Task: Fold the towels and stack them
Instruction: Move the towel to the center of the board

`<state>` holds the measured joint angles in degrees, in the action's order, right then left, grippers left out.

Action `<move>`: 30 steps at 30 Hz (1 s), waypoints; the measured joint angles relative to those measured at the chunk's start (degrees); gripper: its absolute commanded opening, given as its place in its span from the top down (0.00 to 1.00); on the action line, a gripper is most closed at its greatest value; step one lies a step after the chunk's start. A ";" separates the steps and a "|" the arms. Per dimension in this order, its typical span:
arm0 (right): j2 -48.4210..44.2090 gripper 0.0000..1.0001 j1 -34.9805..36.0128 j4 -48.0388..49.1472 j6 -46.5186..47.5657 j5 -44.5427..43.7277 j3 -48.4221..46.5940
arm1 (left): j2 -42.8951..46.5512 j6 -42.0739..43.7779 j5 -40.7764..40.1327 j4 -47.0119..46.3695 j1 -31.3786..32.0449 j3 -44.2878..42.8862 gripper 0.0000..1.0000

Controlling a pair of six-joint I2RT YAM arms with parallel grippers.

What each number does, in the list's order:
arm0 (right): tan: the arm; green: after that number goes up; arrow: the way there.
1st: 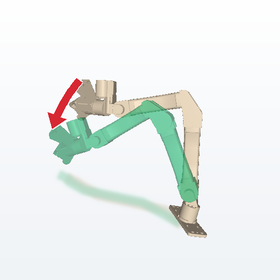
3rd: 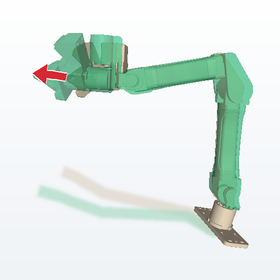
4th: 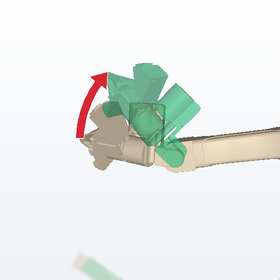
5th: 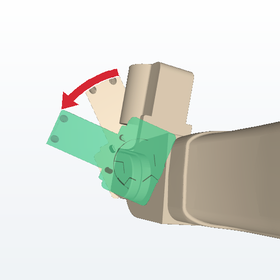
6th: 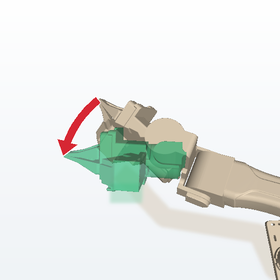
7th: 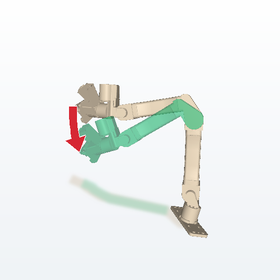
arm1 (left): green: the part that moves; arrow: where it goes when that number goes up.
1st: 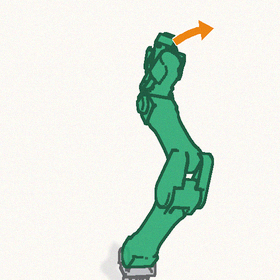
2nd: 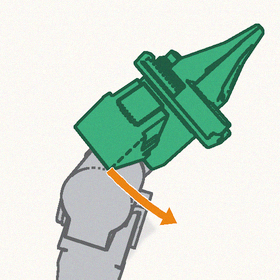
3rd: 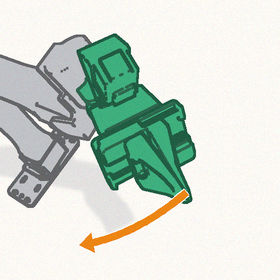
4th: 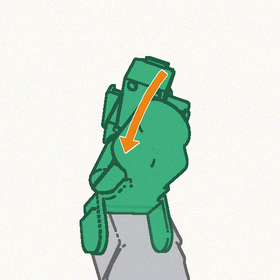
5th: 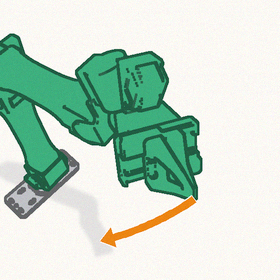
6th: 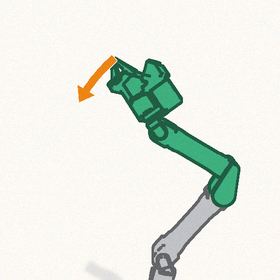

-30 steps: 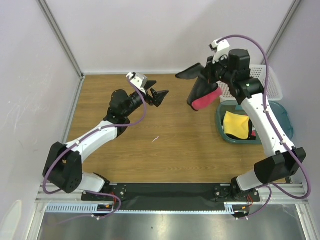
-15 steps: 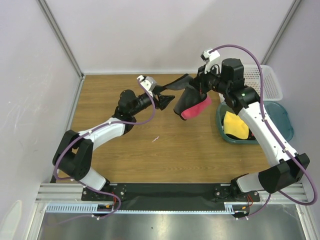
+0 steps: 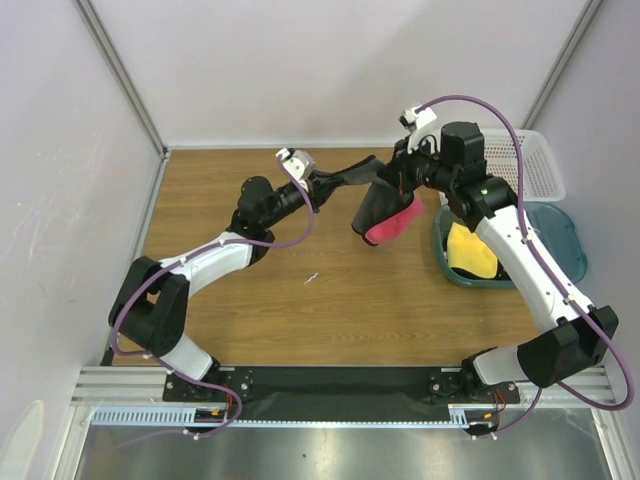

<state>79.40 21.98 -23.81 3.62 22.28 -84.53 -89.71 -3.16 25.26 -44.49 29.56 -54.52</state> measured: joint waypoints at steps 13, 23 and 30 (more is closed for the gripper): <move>-0.11 1.00 0.04 -2.56 -4.15 -7.80 0.31 | 1.92 -6.88 0.15 26.82 0.07 -14.01 1.00; 0.52 1.00 2.82 -5.51 -14.21 -5.25 3.15 | 20.11 -20.61 -2.14 56.57 1.97 -7.78 1.00; 2.69 0.99 6.93 -3.52 -18.21 -2.73 12.76 | 23.34 -26.82 -5.07 62.90 -1.16 1.07 1.00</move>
<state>82.08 28.91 -27.33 -14.59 19.55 -71.77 -66.37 -29.98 20.18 18.41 28.40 -53.45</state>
